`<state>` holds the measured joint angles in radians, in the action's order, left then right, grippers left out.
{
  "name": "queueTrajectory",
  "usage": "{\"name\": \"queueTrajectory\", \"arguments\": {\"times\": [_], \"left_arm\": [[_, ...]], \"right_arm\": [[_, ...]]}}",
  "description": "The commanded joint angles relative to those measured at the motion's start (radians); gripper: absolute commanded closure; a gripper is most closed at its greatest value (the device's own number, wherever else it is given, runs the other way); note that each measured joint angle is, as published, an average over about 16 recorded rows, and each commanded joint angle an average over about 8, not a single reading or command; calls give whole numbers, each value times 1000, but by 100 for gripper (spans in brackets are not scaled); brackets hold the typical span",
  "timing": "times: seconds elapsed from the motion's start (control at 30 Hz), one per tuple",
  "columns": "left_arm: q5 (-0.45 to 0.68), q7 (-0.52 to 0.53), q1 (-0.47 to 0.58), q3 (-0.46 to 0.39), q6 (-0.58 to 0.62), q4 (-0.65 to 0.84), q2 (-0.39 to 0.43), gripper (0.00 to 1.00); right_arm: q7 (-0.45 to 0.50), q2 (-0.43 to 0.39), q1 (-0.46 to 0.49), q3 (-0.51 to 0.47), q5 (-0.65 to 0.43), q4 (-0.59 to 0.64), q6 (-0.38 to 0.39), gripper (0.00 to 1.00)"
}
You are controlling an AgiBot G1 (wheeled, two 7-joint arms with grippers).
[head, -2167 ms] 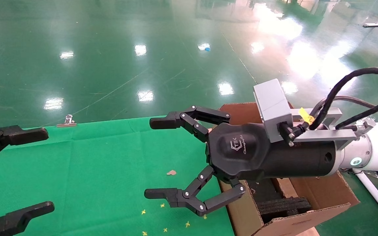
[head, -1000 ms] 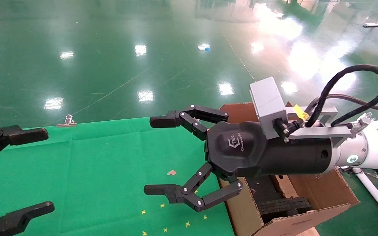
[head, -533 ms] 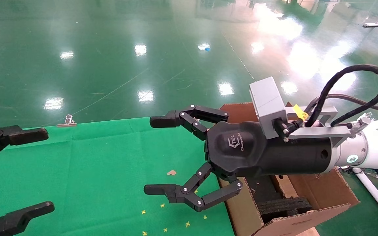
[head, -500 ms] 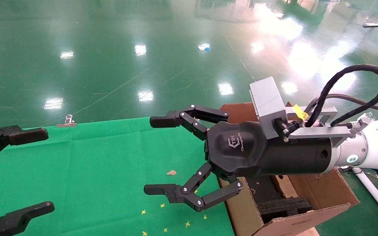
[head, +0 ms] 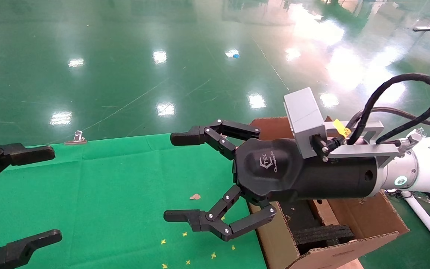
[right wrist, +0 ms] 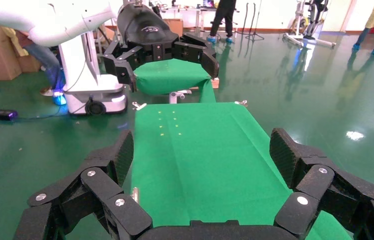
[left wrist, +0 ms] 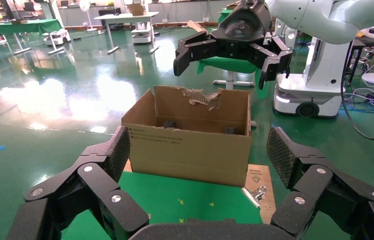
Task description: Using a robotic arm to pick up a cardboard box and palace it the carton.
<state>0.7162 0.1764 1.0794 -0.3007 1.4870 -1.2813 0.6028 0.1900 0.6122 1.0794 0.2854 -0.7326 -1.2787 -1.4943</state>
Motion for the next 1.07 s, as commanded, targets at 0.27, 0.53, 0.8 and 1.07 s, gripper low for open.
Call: {"name": "queueTrajectory", "arguments": {"times": [0.27,0.53,0.8,1.07], "left_arm": [[0,0,0,0,0,0,0,0],[0,0,0,0,0,0,0,0],[0,0,0,0,0,0,0,0],[0,0,0,0,0,0,0,0]], "right_arm": [[0,0,0,0,0,0,0,0],[0,0,0,0,0,0,0,0],[0,0,0,0,0,0,0,0],[0,0,0,0,0,0,0,0]]}}
